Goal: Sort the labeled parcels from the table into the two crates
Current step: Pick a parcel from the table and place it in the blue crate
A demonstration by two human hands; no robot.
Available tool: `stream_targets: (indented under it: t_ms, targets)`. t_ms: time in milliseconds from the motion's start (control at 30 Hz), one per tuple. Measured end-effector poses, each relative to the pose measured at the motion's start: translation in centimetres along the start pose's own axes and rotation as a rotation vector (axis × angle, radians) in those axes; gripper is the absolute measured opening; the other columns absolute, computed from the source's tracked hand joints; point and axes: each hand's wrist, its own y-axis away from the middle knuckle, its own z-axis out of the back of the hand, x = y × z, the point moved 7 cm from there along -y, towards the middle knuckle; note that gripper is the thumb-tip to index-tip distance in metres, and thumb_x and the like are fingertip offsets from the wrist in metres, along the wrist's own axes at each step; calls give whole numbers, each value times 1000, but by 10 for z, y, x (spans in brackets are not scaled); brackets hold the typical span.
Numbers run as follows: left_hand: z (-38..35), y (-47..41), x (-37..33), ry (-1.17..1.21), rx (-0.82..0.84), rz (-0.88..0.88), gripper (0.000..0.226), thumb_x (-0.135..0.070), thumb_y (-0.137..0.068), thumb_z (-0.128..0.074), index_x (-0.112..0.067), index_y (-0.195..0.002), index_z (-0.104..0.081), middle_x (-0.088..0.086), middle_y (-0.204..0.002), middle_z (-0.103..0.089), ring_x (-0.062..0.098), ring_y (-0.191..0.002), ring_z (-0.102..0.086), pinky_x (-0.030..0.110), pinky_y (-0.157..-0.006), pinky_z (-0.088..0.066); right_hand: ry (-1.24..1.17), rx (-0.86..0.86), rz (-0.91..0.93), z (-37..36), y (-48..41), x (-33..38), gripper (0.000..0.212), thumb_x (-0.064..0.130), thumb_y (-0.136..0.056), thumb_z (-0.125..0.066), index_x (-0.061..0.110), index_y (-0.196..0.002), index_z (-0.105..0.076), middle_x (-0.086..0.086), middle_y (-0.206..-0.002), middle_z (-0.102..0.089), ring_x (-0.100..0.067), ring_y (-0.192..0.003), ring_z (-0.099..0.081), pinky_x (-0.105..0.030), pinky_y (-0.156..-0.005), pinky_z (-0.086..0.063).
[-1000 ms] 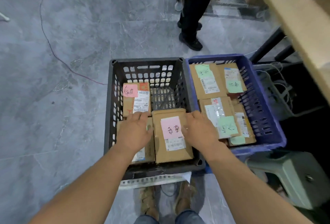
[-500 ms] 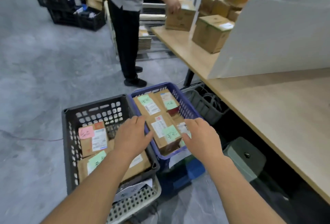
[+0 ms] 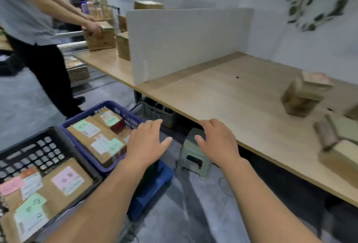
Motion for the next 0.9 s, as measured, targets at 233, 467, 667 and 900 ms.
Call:
stream_targets:
  t_ms: [233, 467, 667, 900]
  targets:
    - [-36, 5, -149, -42, -4, -216, 66, -57, -91, -46, -21, -145, -30, 2, -143, -42, 24, -129, -39, 38, -100, -35, 22, -107, -173, 46, 69, -113, 47, 35, -98, -48, 20, -142, -41, -5, -135, -49, -25, -124, -45, -35, -99, -39]
    - [-69, 5, -265, -19, 39, -447, 67, -55, -92, -45, -21, -147, -27, -1, -145, -40, 21, -131, -38, 34, -105, -31, 35, -196, -399, 76, 124, -213, 49, 35, -97, -48, 23, -144, -39, -2, -131, -50, -22, -122, -45, -34, -98, -36]
    - [-110, 2, -356, 18, 116, -607, 67, -54, -91, -47, -23, -147, -27, -1, -145, -40, 21, -132, -37, 35, -104, -31, 61, -211, -582, 84, 163, -286, 48, 34, -97, -48, 21, -142, -40, -3, -132, -50, -23, -122, -45, -36, -100, -38]
    - [-162, -9, -466, 56, 190, -784, 65, -53, -91, -48, -23, -146, -30, -1, -142, -43, 20, -130, -39, 34, -101, -32, 113, -213, -773, 98, 197, -381, 47, 35, -98, -47, 21, -142, -40, -3, -134, -48, -23, -125, -43, -35, -101, -34]
